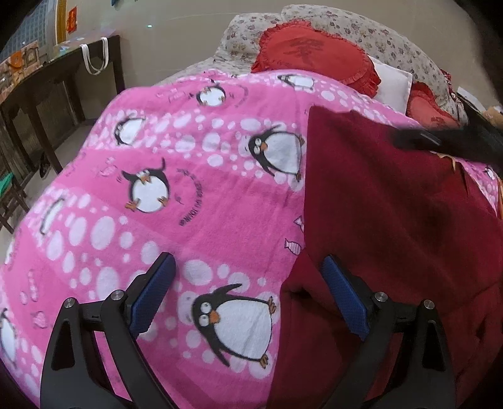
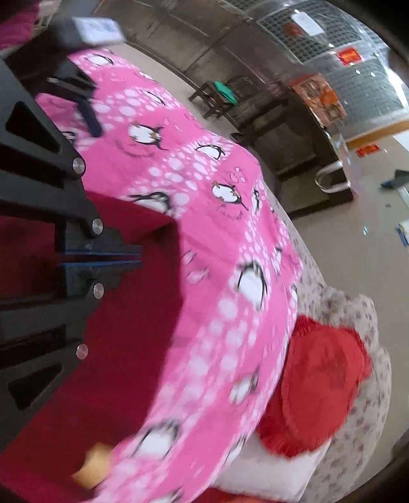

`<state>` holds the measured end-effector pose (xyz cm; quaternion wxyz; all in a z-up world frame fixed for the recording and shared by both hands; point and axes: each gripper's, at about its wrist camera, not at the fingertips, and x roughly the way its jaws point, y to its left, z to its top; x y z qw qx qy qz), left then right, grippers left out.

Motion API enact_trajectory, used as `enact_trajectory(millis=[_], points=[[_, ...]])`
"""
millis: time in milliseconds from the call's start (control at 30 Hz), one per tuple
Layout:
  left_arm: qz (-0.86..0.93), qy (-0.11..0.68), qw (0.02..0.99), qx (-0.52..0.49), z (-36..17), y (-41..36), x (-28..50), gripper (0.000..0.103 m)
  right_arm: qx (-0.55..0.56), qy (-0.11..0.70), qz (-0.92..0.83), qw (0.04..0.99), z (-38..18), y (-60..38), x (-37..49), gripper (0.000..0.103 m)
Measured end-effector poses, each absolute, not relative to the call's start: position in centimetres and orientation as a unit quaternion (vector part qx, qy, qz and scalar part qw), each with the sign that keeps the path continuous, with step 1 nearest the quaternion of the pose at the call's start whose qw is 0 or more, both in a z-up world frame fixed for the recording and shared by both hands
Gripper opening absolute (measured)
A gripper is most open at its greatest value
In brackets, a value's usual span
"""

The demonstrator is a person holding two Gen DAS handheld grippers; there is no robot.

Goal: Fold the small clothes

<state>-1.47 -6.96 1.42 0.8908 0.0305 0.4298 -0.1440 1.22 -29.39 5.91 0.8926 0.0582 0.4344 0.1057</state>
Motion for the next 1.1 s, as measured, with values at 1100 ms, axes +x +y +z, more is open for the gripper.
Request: enact_trajectory(millis=[1100], points=[[-0.243,0.435,0.863,0.082,5.6,-10.4,-10.3,0.095,0.25,0.413,-0.114,0.869,6.0,-42.4,-33.8,0.046]])
